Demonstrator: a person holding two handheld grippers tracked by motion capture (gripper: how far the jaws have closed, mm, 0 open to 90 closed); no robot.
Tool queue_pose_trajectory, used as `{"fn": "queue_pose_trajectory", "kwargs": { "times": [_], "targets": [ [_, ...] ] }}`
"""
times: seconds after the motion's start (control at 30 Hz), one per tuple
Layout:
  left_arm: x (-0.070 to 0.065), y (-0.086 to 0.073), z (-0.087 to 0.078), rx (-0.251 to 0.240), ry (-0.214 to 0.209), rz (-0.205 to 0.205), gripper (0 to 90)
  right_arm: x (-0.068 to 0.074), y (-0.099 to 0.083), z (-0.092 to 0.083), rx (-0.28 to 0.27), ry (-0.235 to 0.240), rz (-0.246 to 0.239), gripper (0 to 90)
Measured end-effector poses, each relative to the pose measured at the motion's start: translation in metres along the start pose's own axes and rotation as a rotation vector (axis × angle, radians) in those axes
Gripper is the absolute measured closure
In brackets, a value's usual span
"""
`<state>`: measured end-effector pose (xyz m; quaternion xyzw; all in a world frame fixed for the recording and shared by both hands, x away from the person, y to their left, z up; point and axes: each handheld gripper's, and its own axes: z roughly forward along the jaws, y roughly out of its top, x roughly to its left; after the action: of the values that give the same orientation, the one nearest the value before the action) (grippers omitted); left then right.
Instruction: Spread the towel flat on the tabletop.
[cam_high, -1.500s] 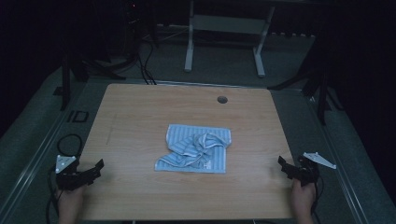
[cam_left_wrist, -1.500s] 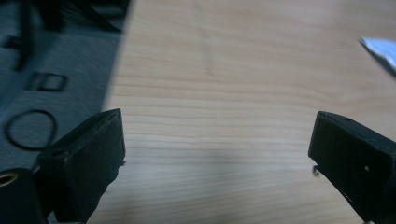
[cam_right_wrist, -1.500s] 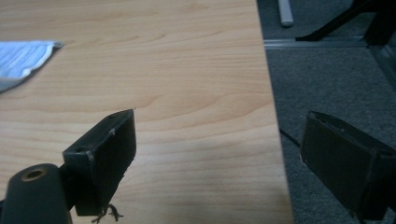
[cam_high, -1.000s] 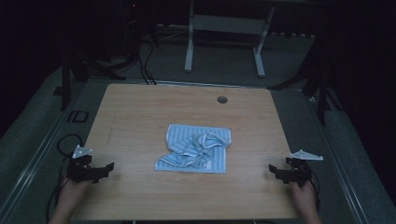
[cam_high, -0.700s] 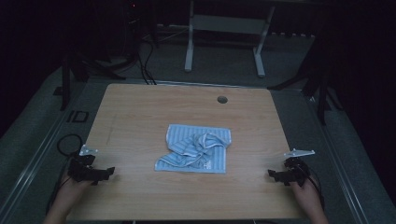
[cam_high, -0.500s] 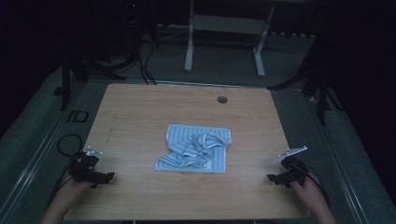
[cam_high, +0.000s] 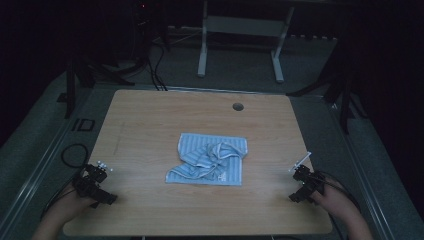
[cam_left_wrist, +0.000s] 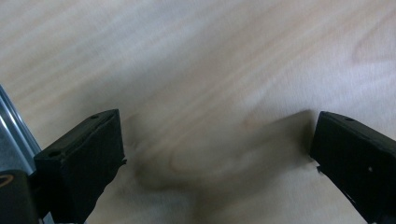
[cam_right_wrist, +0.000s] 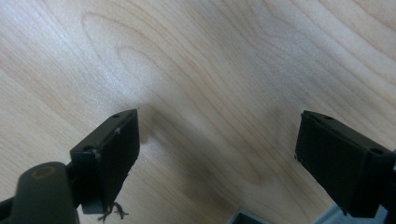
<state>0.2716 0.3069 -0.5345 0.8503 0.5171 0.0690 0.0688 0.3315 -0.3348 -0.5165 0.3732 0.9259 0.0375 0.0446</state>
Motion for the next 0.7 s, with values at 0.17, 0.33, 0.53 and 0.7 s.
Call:
{"fn": "queue_pose_trajectory", "kwargs": {
  "times": [0.17, 0.33, 0.53, 0.7],
  "targets": [
    [-0.003, 0.001, -0.006, 0.066, 0.005, 0.035, 3.2, 0.002, 0.005, 0.002, 0.095, 0.004, -0.041, 13.7],
    [-0.006, 0.003, -0.010, 0.133, -0.008, 0.077, 3.6, 0.004, 0.009, 0.002, 0.199, 0.011, -0.059, 13.7],
    [-0.010, 0.005, -0.011, 0.185, -0.010, 0.109, 4.3, 0.004, 0.013, 0.000, 0.246, 0.006, -0.063, 13.7],
    [-0.017, 0.012, -0.012, 0.157, -0.016, 0.127, 4.9, 0.006, 0.017, -0.005, 0.212, 0.025, -0.078, 12.7]
  ]
}}
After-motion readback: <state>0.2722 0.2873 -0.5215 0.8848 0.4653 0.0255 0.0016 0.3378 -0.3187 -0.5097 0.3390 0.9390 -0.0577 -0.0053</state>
